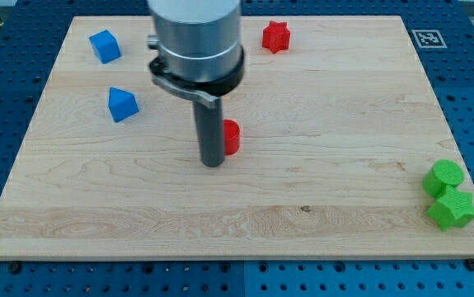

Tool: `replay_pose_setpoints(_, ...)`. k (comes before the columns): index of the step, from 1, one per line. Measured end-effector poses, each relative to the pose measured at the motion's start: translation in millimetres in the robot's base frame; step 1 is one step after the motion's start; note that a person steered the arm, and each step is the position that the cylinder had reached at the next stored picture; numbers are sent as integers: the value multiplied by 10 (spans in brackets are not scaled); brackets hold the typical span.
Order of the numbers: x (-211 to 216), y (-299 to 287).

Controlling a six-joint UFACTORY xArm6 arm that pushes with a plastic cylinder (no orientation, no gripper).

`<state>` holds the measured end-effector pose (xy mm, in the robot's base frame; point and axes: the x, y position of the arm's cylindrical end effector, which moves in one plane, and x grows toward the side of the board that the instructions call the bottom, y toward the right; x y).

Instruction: Slide the red circle to the upwards of the board

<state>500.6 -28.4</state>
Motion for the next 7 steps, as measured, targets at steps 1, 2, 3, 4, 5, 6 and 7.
replay_pose_setpoints(1, 0, 273)
replay_pose_setpoints(2, -14, 477)
replay_pose_setpoints(3, 0, 522)
replay_pose_setpoints(4, 334, 248)
replay_pose_setpoints(5, 133, 95)
replay_pose_setpoints(6, -139, 93)
replay_pose_setpoints(7, -142, 104)
